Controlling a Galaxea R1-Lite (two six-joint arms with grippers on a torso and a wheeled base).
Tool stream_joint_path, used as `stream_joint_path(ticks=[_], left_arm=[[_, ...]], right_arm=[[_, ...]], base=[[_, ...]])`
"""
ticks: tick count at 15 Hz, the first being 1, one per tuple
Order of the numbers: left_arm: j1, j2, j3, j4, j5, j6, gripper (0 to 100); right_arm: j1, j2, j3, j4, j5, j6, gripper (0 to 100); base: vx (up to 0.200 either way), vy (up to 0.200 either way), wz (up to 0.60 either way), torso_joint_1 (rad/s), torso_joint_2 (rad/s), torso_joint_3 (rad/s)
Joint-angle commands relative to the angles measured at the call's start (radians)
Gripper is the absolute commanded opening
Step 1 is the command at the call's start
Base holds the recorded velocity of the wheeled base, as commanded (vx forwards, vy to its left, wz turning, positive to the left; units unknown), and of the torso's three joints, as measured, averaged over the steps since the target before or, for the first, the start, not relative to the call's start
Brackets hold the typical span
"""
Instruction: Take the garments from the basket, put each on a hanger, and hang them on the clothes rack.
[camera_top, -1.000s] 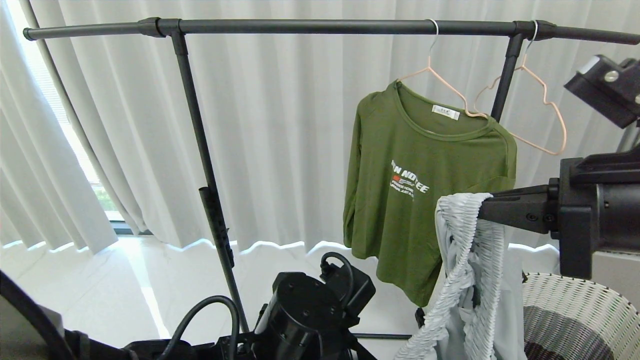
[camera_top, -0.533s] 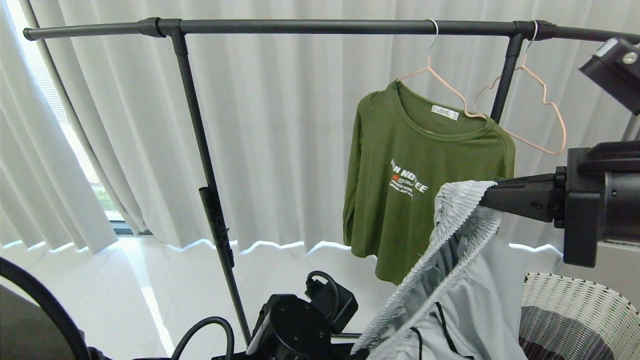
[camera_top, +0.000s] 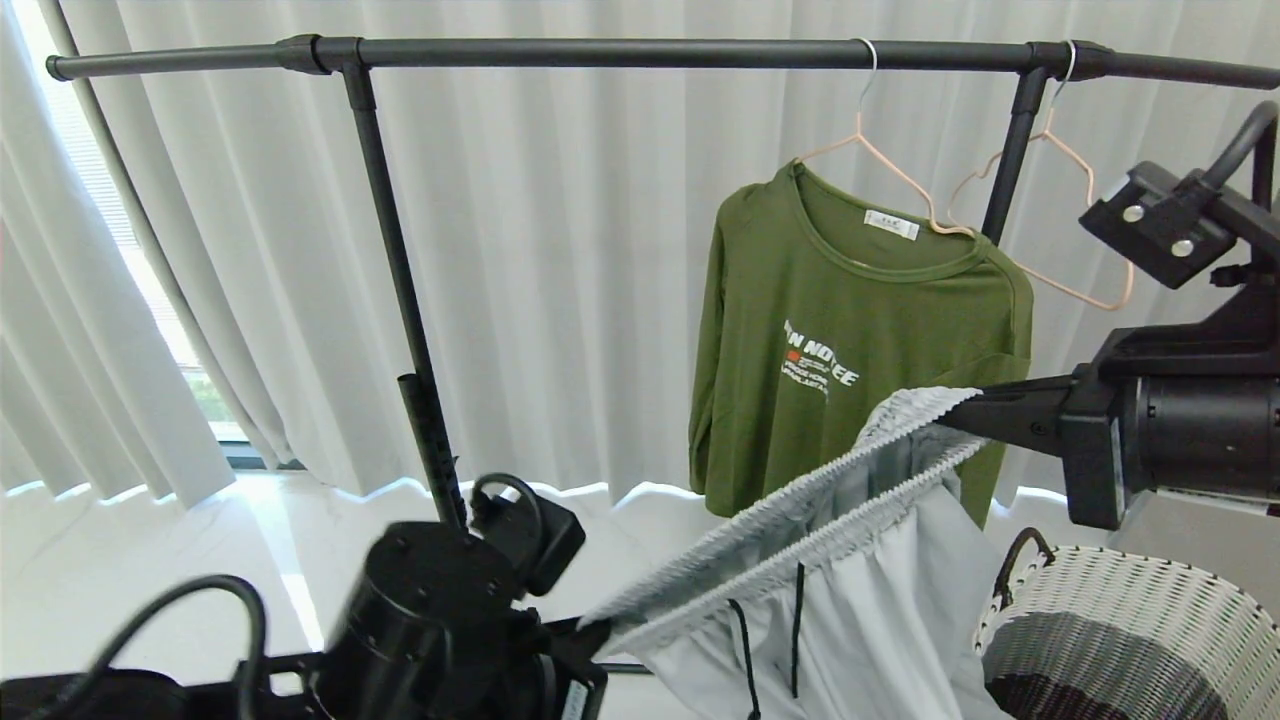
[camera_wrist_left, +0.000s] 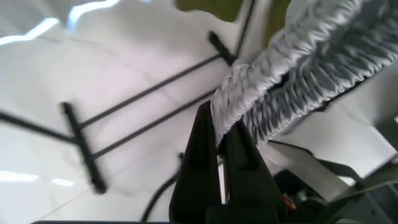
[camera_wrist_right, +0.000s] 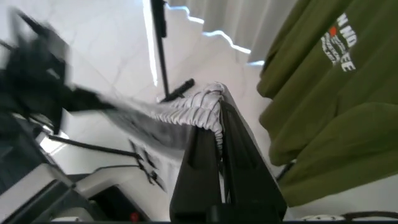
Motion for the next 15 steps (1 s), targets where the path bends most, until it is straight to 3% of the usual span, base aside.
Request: stream_joint_path(ticks=[1, 3, 6, 8, 12, 15], left_arm=[[0.167, -0.284, -0.302, 0.376, 0.003, 0.031, 0], [0.177, -0.310, -0.469, 0.517, 0.004, 0.032, 0], [0.177, -0.307, -0.618, 0.623, 0.007, 0.088, 0], [0.179, -0.310, -0.641, 0.624, 0.012, 0.167, 0], [0.171, -0.299, -0.790, 0.666, 0.072, 0.250, 0], [0.170, -0.307, -0.811, 0.689, 0.116, 0.305, 0]], right_arm=[[-0.004, 0.026, 0.002, -0.029, -0.012, -0.012, 0], [-0.006, 0.032, 0.002, -0.095, -0.013, -0.015, 0], [-0.020, 0.029, 0.000, -0.205, -0.015, -0.024, 0], [-0.038, 0.021, 0.002, -0.256, -0.015, -0.041, 0], [-0.101, 0.001, -0.008, -0.273, -0.012, -0.109, 0], [-0.104, -0.002, -0.009, -0.331, -0.003, -0.109, 0]], base=[[0.000, 0.000, 0.00, 0.000, 0.00, 0.000], [0.000, 0.000, 0.00, 0.000, 0.00, 0.000], [0.000, 0.000, 0.00, 0.000, 0.00, 0.000], [0.000, 0.000, 0.00, 0.000, 0.00, 0.000], [0.000, 0.000, 0.00, 0.000, 0.00, 0.000], [0.000, 0.000, 0.00, 0.000, 0.00, 0.000]])
